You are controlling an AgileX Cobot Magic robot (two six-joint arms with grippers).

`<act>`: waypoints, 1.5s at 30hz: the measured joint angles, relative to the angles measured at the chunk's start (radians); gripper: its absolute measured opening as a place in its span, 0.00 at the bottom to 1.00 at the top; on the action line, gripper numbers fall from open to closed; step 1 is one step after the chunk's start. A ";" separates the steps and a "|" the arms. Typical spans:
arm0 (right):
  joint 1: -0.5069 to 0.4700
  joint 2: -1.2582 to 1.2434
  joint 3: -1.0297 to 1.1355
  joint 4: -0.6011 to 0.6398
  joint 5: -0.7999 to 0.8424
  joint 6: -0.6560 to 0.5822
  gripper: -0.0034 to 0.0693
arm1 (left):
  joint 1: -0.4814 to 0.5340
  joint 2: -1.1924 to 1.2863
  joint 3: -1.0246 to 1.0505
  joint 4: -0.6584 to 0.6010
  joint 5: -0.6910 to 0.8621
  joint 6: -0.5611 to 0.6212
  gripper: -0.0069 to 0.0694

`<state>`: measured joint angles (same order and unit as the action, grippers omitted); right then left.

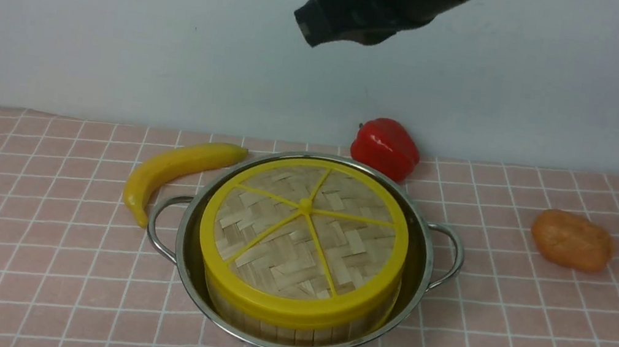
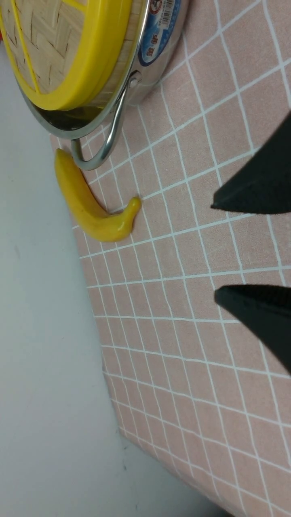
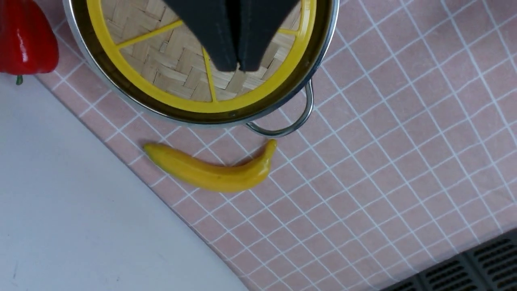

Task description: Place the steamer in the pot on the pink tablecloth, and put the lid on the steamer.

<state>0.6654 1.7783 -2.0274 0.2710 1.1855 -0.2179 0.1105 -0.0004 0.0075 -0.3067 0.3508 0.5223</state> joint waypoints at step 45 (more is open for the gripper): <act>-0.628 -1.773 2.035 -0.193 -0.815 0.265 0.18 | 0.000 0.000 0.000 0.000 0.000 0.000 0.41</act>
<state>0.0369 0.0050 0.0077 0.0781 0.3702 0.0473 0.1105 -0.0004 0.0075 -0.3067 0.3508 0.5223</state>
